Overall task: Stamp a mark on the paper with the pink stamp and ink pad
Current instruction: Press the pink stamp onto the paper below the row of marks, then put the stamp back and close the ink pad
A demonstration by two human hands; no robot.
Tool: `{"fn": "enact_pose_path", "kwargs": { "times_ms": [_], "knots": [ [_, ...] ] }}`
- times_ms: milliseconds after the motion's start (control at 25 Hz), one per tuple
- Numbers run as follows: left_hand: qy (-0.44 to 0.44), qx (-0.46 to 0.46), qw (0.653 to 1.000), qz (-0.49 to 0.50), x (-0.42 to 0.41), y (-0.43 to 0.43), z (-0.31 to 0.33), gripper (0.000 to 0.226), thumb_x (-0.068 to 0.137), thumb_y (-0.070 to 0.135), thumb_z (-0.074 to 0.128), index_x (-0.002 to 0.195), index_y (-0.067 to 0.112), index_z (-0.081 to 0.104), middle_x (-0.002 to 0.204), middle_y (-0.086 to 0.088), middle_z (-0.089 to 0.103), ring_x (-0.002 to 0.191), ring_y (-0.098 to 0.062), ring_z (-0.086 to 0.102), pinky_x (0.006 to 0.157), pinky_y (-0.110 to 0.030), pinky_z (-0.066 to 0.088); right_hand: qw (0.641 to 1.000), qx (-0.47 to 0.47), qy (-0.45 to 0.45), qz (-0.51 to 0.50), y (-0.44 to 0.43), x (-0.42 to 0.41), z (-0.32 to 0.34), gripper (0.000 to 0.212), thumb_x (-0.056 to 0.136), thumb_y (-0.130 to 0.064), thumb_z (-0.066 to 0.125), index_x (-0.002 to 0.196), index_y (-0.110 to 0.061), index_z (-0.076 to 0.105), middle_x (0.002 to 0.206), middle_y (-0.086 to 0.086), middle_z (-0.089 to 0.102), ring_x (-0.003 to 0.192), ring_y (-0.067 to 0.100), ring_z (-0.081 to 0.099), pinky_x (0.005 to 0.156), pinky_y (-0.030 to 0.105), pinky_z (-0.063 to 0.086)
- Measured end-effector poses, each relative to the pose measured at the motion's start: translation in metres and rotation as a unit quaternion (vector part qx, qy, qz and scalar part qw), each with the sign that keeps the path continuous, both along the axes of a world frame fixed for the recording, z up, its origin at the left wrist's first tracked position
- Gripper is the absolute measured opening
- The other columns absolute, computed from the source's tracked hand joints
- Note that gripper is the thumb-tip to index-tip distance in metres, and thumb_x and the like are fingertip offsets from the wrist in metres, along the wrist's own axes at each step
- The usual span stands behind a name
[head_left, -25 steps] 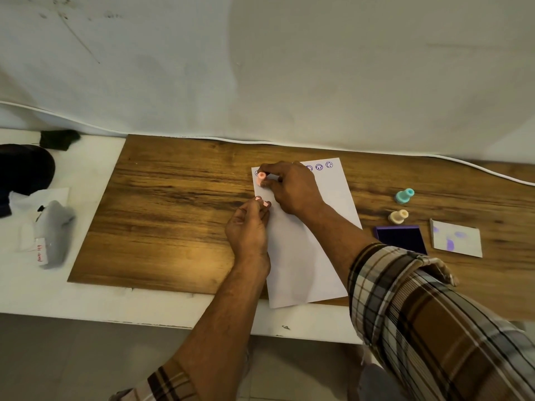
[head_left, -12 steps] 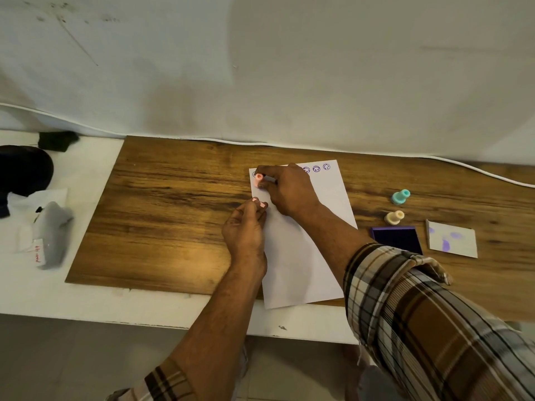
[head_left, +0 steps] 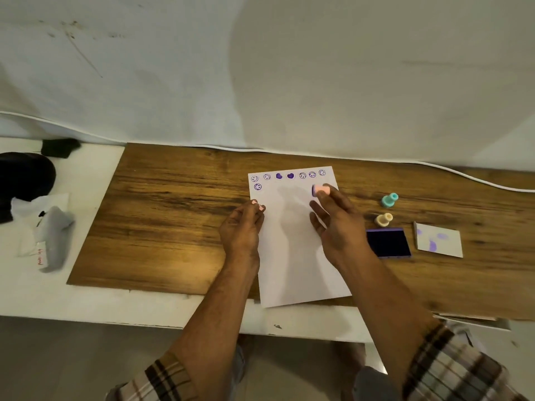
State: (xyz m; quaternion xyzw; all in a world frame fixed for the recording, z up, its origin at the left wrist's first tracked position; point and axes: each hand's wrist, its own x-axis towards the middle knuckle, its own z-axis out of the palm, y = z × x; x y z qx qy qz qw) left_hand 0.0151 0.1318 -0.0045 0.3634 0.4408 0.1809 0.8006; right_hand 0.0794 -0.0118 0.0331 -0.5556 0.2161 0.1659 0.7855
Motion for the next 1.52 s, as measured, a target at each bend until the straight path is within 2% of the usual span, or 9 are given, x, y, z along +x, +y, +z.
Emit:
{"fn": "enact_pose_path", "kwargs": {
  "times_ms": [160, 320, 520, 680, 880, 1080, 1200, 1360, 1520],
  "knots": [
    [0.002, 0.015, 0.998, -0.063, -0.011, -0.007, 0.009, 0.016, 0.089, 0.006, 0.079, 0.105, 0.005, 0.078, 0.114, -0.017, 0.078, 0.101, -0.025, 0.075, 0.087, -0.033, 0.063, 0.998, -0.030, -0.049, -0.010, -0.039, -0.026, 0.033, 0.032, 0.087, -0.010, 0.080, 0.116, -0.022, 0.075, 0.110, -0.002, 0.081, 0.103, 0.019, 0.077, 0.084, 0.036, 0.059],
    [0.002, 0.035, 0.988, -0.147, -0.032, -0.028, 0.032, 0.027, 0.088, 0.012, 0.080, 0.115, 0.008, 0.078, 0.124, -0.010, 0.077, 0.113, -0.027, 0.075, 0.095, -0.038, 0.062, 0.991, -0.111, -0.073, 0.023, -0.055, -0.051, 0.048, 0.029, 0.087, -0.016, 0.081, 0.113, -0.028, 0.076, 0.108, -0.009, 0.081, 0.100, 0.013, 0.077, 0.082, 0.037, 0.061],
    [0.038, 0.095, 0.974, -0.202, -0.055, -0.061, 0.035, 0.029, 0.088, 0.023, 0.081, 0.116, 0.022, 0.079, 0.122, 0.002, 0.077, 0.111, -0.024, 0.075, 0.096, -0.040, 0.062, 0.981, -0.175, -0.060, 0.057, -0.053, -0.067, 0.032, 0.025, 0.085, -0.028, 0.084, 0.109, -0.031, 0.079, 0.111, -0.010, 0.078, 0.099, 0.013, 0.074, 0.078, 0.034, 0.063],
    [0.029, 0.134, 0.963, -0.233, -0.044, -0.064, 0.041, 0.020, 0.090, 0.018, 0.077, 0.105, 0.032, 0.078, 0.116, 0.008, 0.079, 0.107, -0.021, 0.076, 0.091, -0.033, 0.063, 0.970, -0.202, -0.089, 0.104, -0.055, -0.060, 0.028, 0.025, 0.088, -0.022, 0.081, 0.110, -0.033, 0.078, 0.109, -0.013, 0.078, 0.093, 0.009, 0.075, 0.073, 0.029, 0.063],
    [0.013, 0.148, 0.955, -0.256, -0.035, -0.064, 0.042, 0.026, 0.091, 0.013, 0.075, 0.097, 0.038, 0.078, 0.104, 0.019, 0.080, 0.107, -0.021, 0.076, 0.089, -0.031, 0.063, 0.950, -0.238, -0.121, 0.165, -0.064, -0.048, 0.022, 0.029, 0.088, -0.015, 0.080, 0.110, -0.035, 0.076, 0.109, -0.013, 0.077, 0.096, 0.011, 0.075, 0.064, 0.018, 0.058],
    [0.006, 0.144, 0.953, -0.268, -0.028, -0.062, 0.040, 0.024, 0.092, 0.011, 0.074, 0.101, 0.033, 0.078, 0.114, 0.005, 0.080, 0.112, -0.026, 0.075, 0.098, -0.040, 0.061, 0.947, -0.238, -0.125, 0.178, -0.065, -0.045, 0.019, 0.029, 0.089, -0.016, 0.080, 0.109, -0.036, 0.075, 0.104, -0.015, 0.077, 0.085, 0.005, 0.075, 0.064, 0.017, 0.058],
    [0.010, 0.139, 0.951, -0.277, -0.027, -0.062, 0.039, 0.024, 0.091, 0.010, 0.075, 0.102, 0.032, 0.079, 0.112, 0.004, 0.081, 0.111, -0.025, 0.075, 0.099, -0.042, 0.061, 0.949, -0.237, -0.117, 0.174, -0.067, -0.042, 0.018, 0.024, 0.089, -0.021, 0.080, 0.108, -0.034, 0.077, 0.100, -0.014, 0.079, 0.083, 0.005, 0.075, 0.068, 0.022, 0.060],
    [0.010, 0.140, 0.950, -0.278, -0.025, -0.063, 0.039, 0.023, 0.091, 0.012, 0.076, 0.102, 0.033, 0.079, 0.115, 0.005, 0.081, 0.110, -0.024, 0.076, 0.097, -0.039, 0.062, 0.939, -0.259, -0.122, 0.190, -0.070, -0.040, 0.017, 0.025, 0.088, -0.025, 0.080, 0.114, -0.028, 0.079, 0.101, -0.012, 0.079, 0.084, 0.006, 0.074, 0.075, 0.028, 0.062],
    [0.018, 0.141, 0.947, -0.288, -0.023, -0.063, 0.039, 0.018, 0.092, 0.014, 0.075, 0.105, 0.026, 0.080, 0.108, 0.004, 0.081, 0.103, -0.024, 0.078, 0.095, -0.035, 0.062, 0.913, -0.316, -0.171, 0.195, -0.074, -0.040, 0.018, 0.028, 0.088, -0.018, 0.081, 0.114, -0.029, 0.079, 0.111, -0.015, 0.076, 0.096, 0.007, 0.070, 0.081, 0.021, 0.056]
  ]
}}
